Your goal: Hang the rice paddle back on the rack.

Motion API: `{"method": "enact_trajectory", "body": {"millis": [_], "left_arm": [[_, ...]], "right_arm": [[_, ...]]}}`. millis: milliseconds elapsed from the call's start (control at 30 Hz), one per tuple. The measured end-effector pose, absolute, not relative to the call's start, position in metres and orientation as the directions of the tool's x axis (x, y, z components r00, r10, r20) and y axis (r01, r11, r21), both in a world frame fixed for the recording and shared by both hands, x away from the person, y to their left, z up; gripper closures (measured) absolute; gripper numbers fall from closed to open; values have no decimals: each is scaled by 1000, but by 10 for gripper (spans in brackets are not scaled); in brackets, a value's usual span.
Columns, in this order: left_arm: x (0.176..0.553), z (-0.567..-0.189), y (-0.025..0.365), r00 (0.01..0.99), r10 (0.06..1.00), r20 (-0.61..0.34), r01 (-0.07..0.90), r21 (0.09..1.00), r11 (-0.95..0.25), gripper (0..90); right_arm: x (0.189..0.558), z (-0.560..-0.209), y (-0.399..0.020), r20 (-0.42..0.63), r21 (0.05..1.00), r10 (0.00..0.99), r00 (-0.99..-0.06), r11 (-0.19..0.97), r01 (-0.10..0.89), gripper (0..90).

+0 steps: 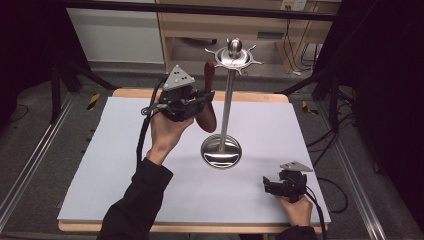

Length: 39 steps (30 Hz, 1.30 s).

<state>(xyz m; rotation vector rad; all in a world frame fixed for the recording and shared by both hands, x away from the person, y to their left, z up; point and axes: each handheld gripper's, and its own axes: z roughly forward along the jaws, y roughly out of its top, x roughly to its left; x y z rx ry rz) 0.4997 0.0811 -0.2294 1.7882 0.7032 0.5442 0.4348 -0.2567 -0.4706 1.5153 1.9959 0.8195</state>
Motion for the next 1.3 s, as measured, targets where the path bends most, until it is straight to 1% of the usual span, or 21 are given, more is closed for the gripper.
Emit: {"method": "enact_trajectory", "body": {"millis": [933, 1167, 1300], "left_arm": [[513, -233, 69, 729, 685, 7, 200, 954, -223, 773], [516, -237, 67, 733, 680, -9, 194, 961, -196, 771], [516, -239, 67, 730, 683, 5, 178, 964, -196, 766]], "right_arm": [[434, -470, -256, -29, 721, 966, -256, 197, 664, 106], [434, -470, -256, -27, 719, 966, -256, 196, 667, 106], [434, -470, -256, -27, 718, 966, -257, 198, 667, 107]]}}
